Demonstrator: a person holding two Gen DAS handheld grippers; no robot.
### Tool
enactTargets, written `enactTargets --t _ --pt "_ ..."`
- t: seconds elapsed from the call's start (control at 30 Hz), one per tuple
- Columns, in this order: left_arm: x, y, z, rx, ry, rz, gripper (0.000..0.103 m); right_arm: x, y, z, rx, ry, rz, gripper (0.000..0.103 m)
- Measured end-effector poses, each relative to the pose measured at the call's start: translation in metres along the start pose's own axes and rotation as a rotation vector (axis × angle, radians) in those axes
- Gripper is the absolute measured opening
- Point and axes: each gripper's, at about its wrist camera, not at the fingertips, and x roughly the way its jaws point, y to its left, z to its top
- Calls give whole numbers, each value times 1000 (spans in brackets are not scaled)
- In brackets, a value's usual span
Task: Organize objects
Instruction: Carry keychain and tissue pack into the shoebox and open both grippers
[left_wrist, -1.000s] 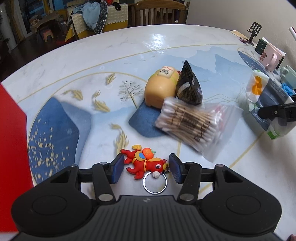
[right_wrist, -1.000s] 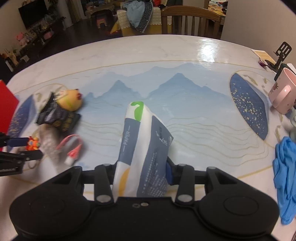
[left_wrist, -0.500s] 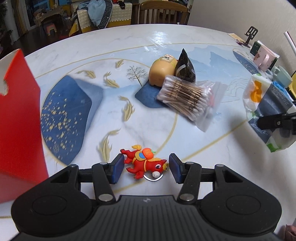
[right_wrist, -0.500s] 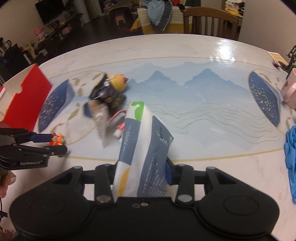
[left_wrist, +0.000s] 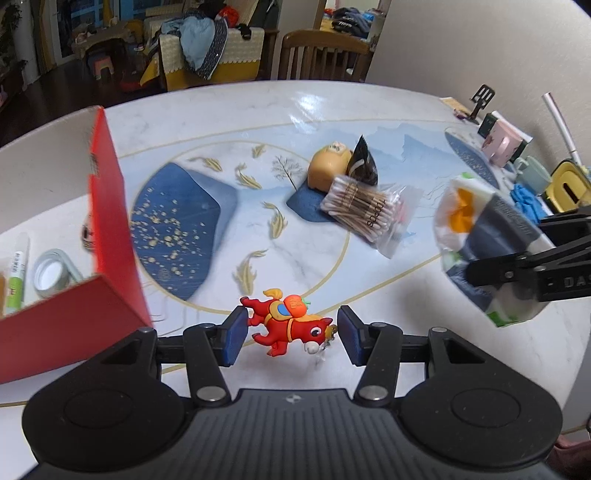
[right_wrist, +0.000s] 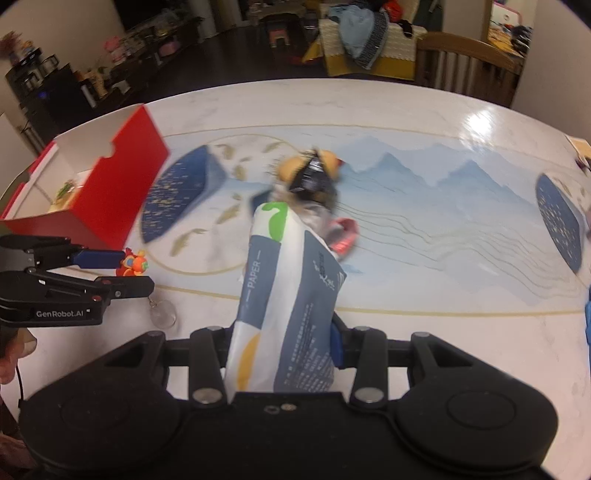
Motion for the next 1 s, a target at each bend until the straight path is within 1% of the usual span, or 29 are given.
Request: enactTargets --t 0.17,0.23,0.33,0.43,0.67,0.87,1.0 --pt "-31 16 0 11 -33 -11 52 -5 33 11 -39 -13 17 40" --pt "-42 24 2 11 -33 -24 52 -7 46 16 -53 -18 25 40" --pt "-59 41 5 -15 -31 -64 52 -9 66 24 -81 -23 32 40" --pt "-76 59 7 -23 -41 -64 52 -10 88 31 -110 -29 36 40" --pt "-109 101 16 -25 -72 -46 52 -9 139 49 -174 -53 54 40" --pt "-131 133 21 0 -102 6 52 -3 179 67 -218 -80 61 40" --pt "-139 156 21 -4 -116 37 52 5 202 81 -237 -93 64 40"
